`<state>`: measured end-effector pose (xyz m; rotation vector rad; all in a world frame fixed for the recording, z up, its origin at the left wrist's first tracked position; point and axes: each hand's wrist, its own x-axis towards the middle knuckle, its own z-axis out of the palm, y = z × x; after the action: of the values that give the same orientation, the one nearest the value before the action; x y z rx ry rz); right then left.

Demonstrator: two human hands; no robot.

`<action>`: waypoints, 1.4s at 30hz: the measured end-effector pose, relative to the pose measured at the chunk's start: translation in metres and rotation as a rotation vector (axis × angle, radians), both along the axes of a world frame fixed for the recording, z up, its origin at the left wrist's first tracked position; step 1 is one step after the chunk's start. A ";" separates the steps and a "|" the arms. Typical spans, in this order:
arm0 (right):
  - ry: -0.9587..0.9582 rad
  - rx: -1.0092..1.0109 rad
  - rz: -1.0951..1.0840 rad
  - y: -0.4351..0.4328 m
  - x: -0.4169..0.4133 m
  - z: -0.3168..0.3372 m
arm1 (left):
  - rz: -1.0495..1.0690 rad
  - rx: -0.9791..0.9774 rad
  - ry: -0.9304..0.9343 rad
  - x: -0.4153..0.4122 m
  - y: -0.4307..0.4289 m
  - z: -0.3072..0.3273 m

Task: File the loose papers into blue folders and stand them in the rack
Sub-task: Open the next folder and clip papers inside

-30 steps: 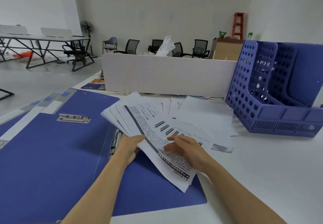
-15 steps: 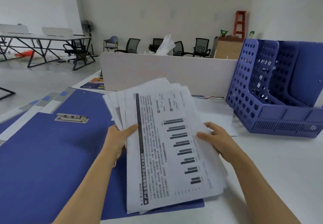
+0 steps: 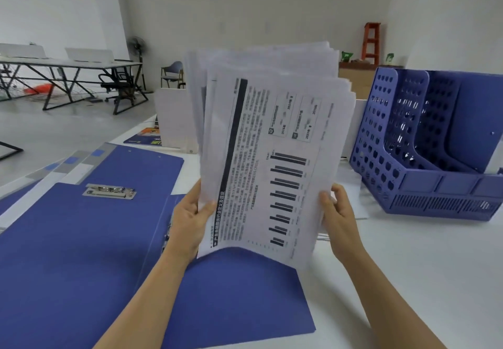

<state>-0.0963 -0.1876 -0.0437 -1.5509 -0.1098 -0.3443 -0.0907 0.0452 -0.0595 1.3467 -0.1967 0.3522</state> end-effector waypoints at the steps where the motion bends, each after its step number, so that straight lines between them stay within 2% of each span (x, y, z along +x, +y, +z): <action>1: -0.018 -0.020 0.011 0.003 0.000 0.000 | 0.029 -0.040 -0.023 -0.001 0.000 0.002; 4: -0.047 -0.023 0.038 0.010 -0.002 0.001 | -0.019 -0.121 -0.003 -0.004 0.003 0.004; 11: -0.054 -0.002 0.056 0.009 -0.002 0.001 | 0.178 0.050 0.067 -0.007 0.001 0.009; 15: 0.150 -0.100 -0.068 0.002 0.006 -0.013 | 0.221 0.080 0.097 -0.006 -0.002 0.009; 18: 0.294 -0.110 -0.025 -0.001 0.009 -0.022 | 0.269 0.128 0.114 -0.008 -0.006 0.008; 20: 0.250 -0.097 -0.044 0.004 0.008 -0.014 | 0.282 0.157 0.122 -0.009 -0.006 0.008; 23: 0.040 -0.074 -0.086 0.012 -0.001 -0.002 | 0.287 0.159 0.125 -0.009 -0.005 0.010; 26: -0.019 -0.025 -0.044 0.016 -0.007 0.001 | 0.315 0.199 0.095 -0.014 -0.009 0.013; 29: -0.069 -0.098 -0.058 0.020 -0.009 -0.001 | 0.308 0.273 0.043 -0.020 -0.013 0.012; 33: -0.112 -0.073 -0.071 0.027 -0.013 -0.001 | 0.271 0.335 0.014 -0.024 -0.017 0.010; 37: -0.143 -0.010 -0.136 0.023 -0.012 0.005 | 0.245 0.159 0.007 -0.021 -0.012 0.014; 42: -0.208 -0.038 -0.118 0.027 -0.016 0.007 | 0.206 0.091 -0.087 -0.021 -0.008 0.026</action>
<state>-0.1125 -0.1604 -0.0363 -1.5597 -0.1887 -0.5999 -0.1118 0.0376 -0.0332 1.4464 -0.1482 0.5817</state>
